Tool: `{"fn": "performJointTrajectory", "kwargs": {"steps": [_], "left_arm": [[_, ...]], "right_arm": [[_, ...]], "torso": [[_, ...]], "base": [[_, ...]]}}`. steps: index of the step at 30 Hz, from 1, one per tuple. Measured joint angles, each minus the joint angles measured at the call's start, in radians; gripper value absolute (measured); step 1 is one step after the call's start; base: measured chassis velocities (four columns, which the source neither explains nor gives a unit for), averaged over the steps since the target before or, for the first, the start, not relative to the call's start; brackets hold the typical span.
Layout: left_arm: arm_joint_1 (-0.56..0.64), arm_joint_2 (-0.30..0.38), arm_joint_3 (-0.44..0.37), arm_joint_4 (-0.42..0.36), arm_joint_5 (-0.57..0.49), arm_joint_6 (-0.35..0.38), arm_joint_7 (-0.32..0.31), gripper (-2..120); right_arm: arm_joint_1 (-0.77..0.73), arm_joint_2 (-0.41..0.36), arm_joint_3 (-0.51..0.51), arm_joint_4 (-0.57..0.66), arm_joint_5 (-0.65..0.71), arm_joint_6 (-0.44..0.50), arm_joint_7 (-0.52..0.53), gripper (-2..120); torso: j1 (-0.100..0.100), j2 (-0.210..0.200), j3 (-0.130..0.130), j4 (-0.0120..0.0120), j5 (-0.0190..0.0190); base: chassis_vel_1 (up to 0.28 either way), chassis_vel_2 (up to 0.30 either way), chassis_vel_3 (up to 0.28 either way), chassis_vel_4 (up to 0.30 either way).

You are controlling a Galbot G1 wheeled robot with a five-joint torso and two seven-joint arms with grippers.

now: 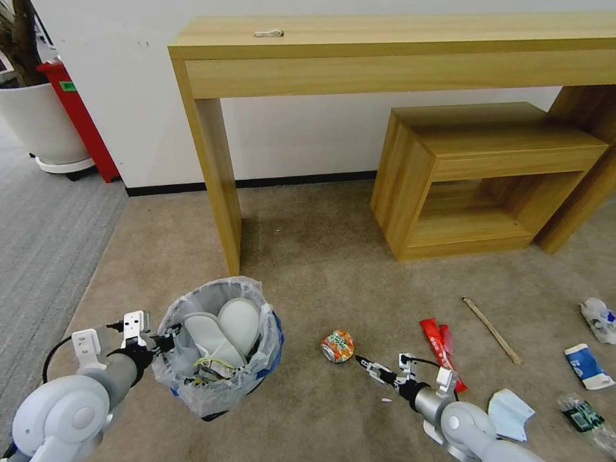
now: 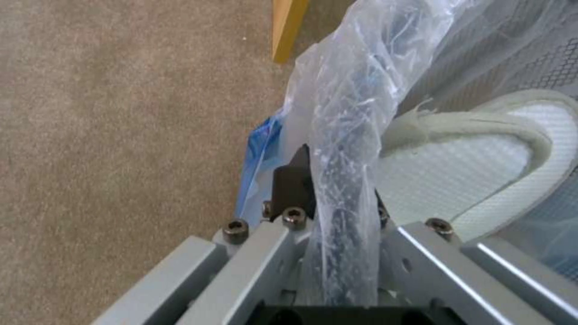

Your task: Pick up the trash bin and place the garbage on the floor into it.

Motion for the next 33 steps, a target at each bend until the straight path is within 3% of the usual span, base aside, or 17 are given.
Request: {"fn": "performJointTrajectory", "kwargs": {"steps": [33], "left_arm": [[0.015, -0.006, -0.007, -0.02, 0.003, -0.006, 0.004, 1]], "right_arm": [[0.053, 0.114, -0.023, -0.128, -0.023, 0.023, -0.046, 92]], "torso": [[0.0, 0.0, 0.0, -0.0001, -0.0001]], "base": [[0.0, 0.0, 0.0, 0.0]]}}
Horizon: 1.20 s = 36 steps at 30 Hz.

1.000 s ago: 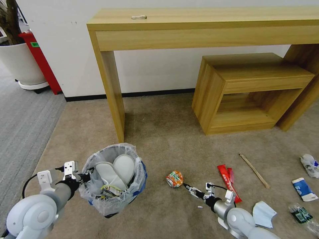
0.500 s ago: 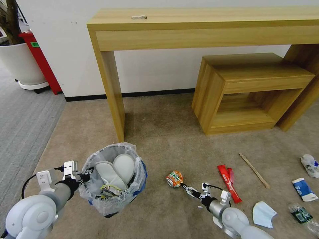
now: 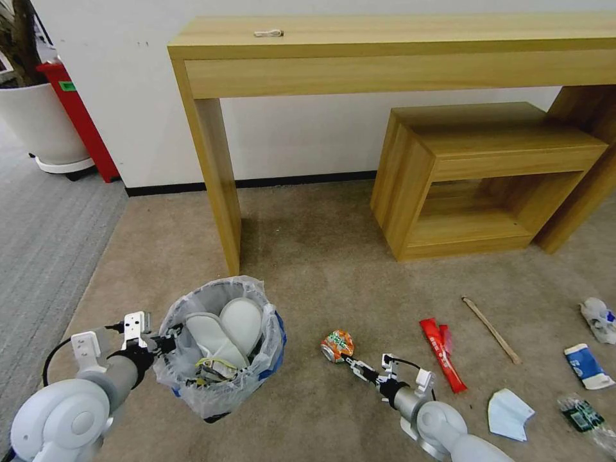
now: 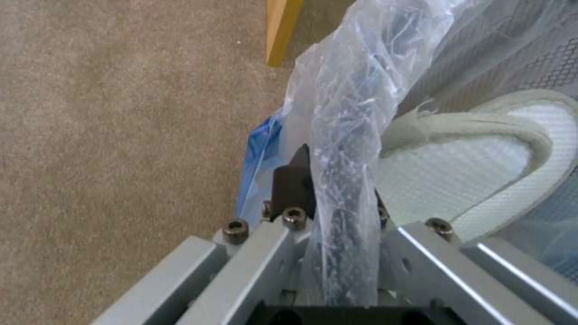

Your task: Pick up the trash bin and place the garbage on the floor into it.

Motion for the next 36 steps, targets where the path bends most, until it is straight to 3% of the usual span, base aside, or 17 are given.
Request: {"fn": "performJointTrajectory", "kwargs": {"steps": [19, 36], "left_arm": [[0.016, 0.003, -0.008, -0.011, 0.005, -0.004, 0.003, 1], [0.03, 0.006, -0.009, -0.016, 0.006, -0.009, 0.004, 1]], "right_arm": [[-0.002, 0.004, 0.001, 0.007, 0.0, 0.011, 0.002, 90], [0.052, 0.078, -0.018, -0.069, 0.003, 0.011, -0.008, 88]], "torso": [[0.0, 0.0, 0.0, -0.0001, 0.0], [0.0, 0.0, 0.0, 0.0, 0.0]], "base": [[0.0, 0.0, 0.0, 0.0], [0.0, 0.0, 0.0, 0.0]]}}
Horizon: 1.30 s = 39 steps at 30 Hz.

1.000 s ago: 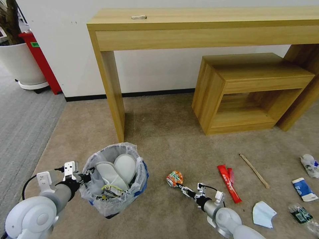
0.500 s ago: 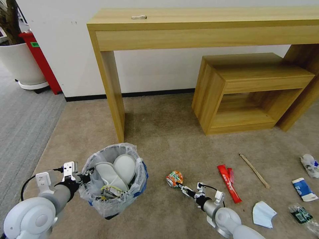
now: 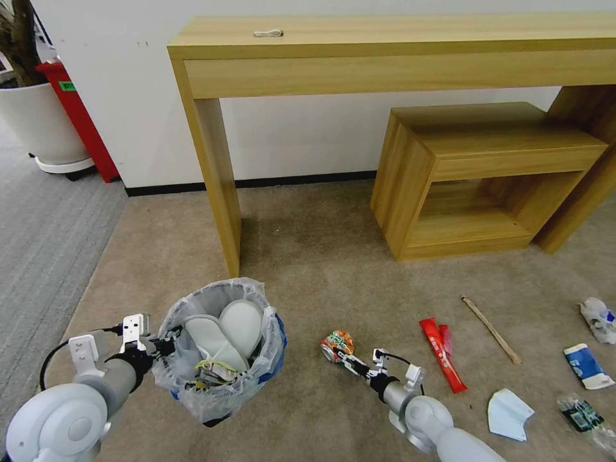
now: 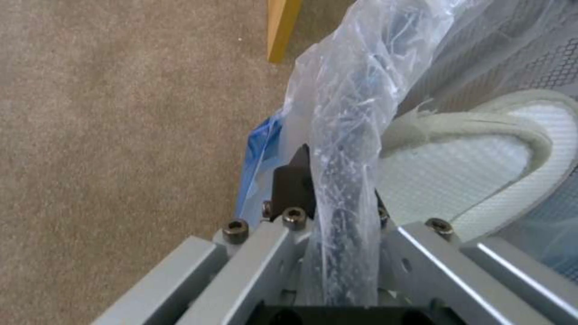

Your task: Pick up the trash bin and place the garbage on the floor into it.

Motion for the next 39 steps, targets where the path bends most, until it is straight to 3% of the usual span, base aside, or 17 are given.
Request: {"fn": "performJointTrajectory", "kwargs": {"steps": [12, 29, 39], "left_arm": [[0.002, 0.003, -0.002, 0.0, -0.001, -0.005, 0.005, 1], [-0.018, 0.004, 0.005, 0.022, 0.004, -0.013, 0.01, 1], [-0.018, 0.004, 0.006, 0.019, 0.005, -0.014, 0.013, 1]], "right_arm": [[0.022, 0.033, -0.003, -0.041, -0.008, 0.009, -0.009, 86], [-0.035, -0.064, 0.06, 0.053, -0.015, 0.017, 0.001, 86], [-0.043, -0.047, 0.069, 0.025, -0.025, 0.02, 0.002, 86]], "torso": [[0.0, 0.0, 0.0, 0.0, 0.0001], [0.0, 0.0, 0.0, -0.0001, -0.0001], [0.0, 0.0, 0.0, 0.0, 0.0001]], "base": [[0.0, 0.0, 0.0, 0.0], [0.0, 0.0, 0.0, 0.0], [0.0, 0.0, 0.0, 0.0]]}}
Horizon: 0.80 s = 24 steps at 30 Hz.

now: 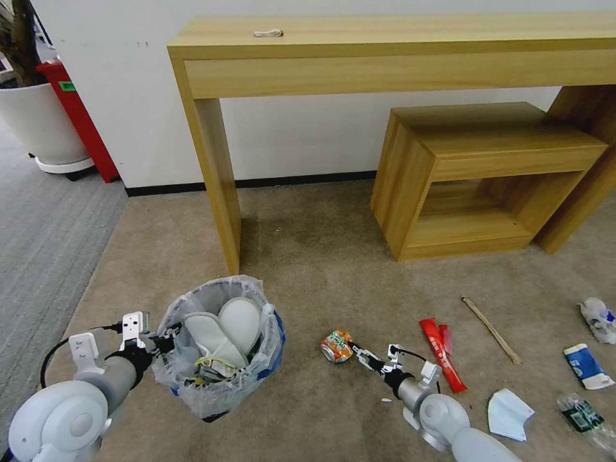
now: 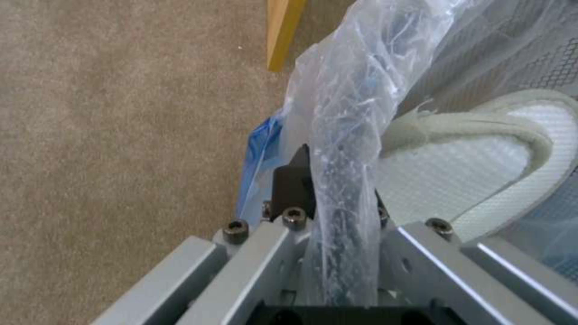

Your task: Pick up the trash bin and place the garbage on the floor into it.

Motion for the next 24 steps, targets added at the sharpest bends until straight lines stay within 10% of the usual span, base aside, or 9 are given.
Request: {"fn": "performJointTrajectory", "kwargs": {"steps": [24], "left_arm": [[-0.004, 0.022, 0.006, 0.013, -0.008, -0.004, 0.003, 1]], "right_arm": [[0.017, 0.082, -0.003, -0.1, -0.034, 0.003, -0.026, 86]], "torso": [[0.0, 0.0, 0.0, 0.0, -0.0002]], "base": [[0.0, 0.0, 0.0, 0.0]]}}
